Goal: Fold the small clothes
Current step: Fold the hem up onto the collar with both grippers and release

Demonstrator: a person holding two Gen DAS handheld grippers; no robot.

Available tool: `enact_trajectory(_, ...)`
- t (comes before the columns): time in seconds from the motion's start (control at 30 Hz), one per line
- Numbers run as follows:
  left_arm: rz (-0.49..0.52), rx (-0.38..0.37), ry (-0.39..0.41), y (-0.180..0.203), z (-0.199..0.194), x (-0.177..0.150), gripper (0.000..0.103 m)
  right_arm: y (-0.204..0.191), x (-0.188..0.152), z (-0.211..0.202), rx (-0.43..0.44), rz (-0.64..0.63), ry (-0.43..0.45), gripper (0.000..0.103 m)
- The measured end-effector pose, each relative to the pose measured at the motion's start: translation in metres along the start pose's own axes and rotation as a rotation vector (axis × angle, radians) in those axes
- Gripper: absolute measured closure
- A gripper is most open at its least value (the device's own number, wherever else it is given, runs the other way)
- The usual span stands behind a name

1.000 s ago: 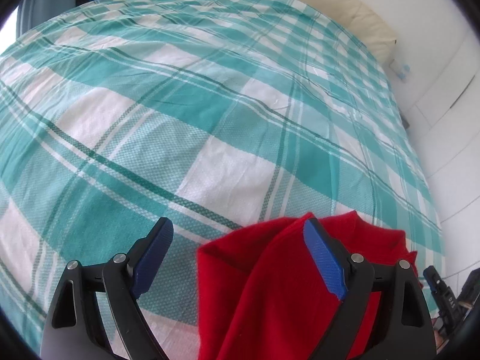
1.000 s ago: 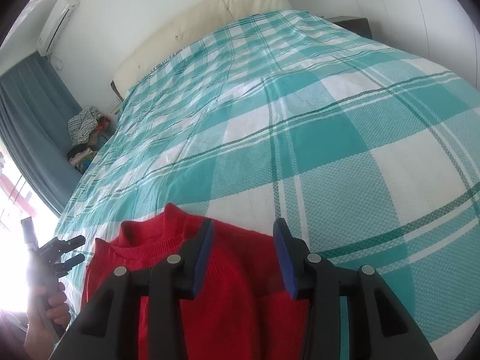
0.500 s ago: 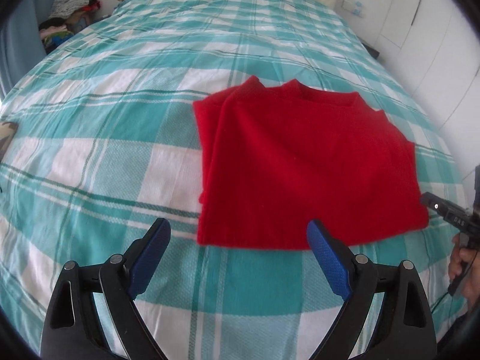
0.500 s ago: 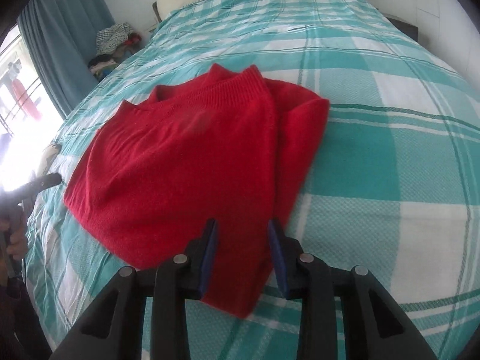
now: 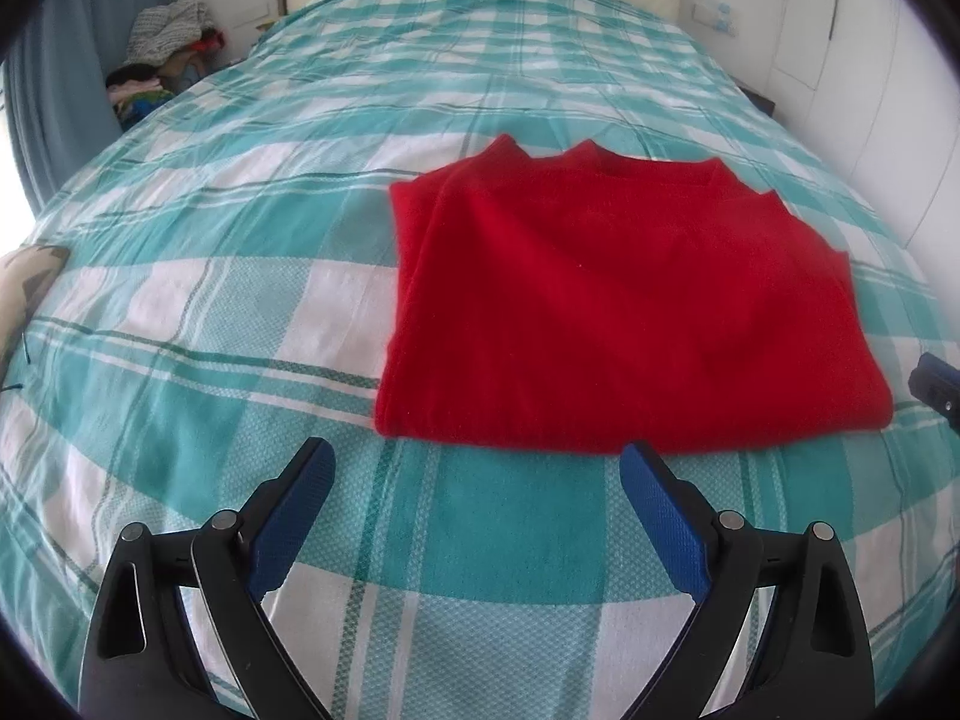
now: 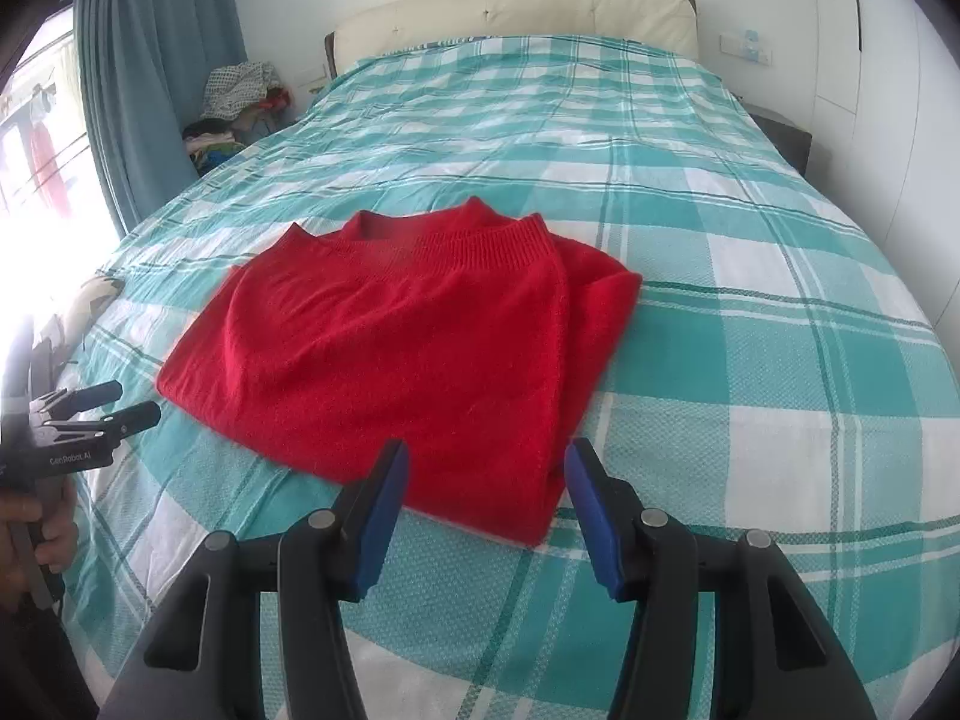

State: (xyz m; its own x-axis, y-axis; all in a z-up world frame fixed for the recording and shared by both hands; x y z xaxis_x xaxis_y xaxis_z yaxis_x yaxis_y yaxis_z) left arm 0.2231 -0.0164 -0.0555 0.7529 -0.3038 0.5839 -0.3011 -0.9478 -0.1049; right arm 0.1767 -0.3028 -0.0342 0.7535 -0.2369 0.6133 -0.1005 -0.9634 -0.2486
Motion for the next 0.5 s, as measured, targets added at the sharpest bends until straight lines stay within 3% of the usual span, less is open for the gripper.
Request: enact_trajectory(0.5, 0.063, 0.077, 0.022, 0.006, -0.006, 0.005, 0.006, -0.005, -0.006, 0.021, -0.001, -0.008, -0.043, 0.049)
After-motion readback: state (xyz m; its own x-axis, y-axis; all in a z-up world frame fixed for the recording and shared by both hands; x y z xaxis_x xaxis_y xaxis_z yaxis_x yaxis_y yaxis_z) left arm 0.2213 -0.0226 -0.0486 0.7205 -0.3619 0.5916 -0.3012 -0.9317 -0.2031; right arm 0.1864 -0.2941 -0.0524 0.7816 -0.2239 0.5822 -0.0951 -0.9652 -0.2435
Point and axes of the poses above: each gripper's, at about its wrist camera, not at the fingertips, and z roughly the way its jaws point, y to its right, x to its top, the point moved 4 cm from there along z, roughly the way its jaws point, and after that the axes turned 14 degrees about z, right-handed, at the moved point
